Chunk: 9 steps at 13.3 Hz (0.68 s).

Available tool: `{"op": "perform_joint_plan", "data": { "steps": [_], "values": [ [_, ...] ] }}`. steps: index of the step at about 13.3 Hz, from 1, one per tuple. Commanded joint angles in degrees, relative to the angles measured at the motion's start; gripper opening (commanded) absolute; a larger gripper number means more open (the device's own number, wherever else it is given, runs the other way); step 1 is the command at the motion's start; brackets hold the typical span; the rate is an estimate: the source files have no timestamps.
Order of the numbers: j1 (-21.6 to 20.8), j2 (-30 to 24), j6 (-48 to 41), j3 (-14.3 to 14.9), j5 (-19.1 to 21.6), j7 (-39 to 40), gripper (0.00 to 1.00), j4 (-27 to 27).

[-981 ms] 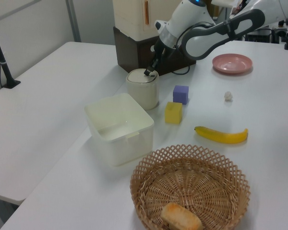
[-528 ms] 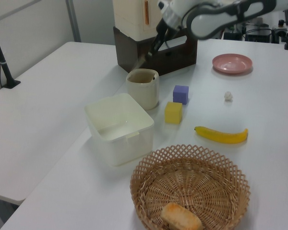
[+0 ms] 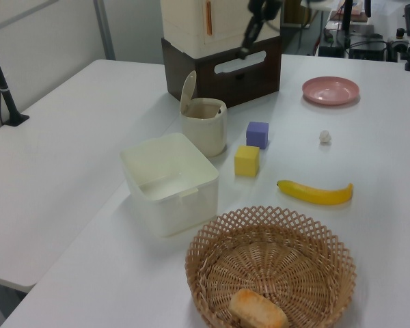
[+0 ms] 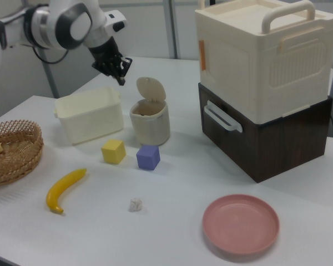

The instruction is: Open the trash can

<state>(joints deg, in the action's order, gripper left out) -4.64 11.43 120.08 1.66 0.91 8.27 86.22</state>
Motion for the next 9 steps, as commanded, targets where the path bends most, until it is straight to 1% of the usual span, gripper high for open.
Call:
{"op": "perform_joint_plan", "data": {
  "steps": [1, 3, 4, 6, 7, 8, 9],
  "values": [
    [0.9, -6.4, -15.2, 0.5, 0.4, 0.3, 0.00, 1.9],
    [1.7, -8.8, -20.7, 0.5, 0.4, 0.3, 0.00, 2.7],
    [2.2, -10.6, -23.2, 0.5, 0.4, 0.1, 0.03, 4.3],
    [3.1, -12.8, -26.5, 0.4, -0.4, 0.1, 0.12, 6.9],
    [3.3, -13.2, -27.3, 0.4, -1.3, 0.0, 0.19, 7.5],
    [3.7, -13.5, -28.0, 0.4, -1.9, 0.1, 0.32, 7.6],
    [4.0, -13.5, -28.3, 0.4, -2.0, 0.0, 0.52, 7.6]
  ]
}}
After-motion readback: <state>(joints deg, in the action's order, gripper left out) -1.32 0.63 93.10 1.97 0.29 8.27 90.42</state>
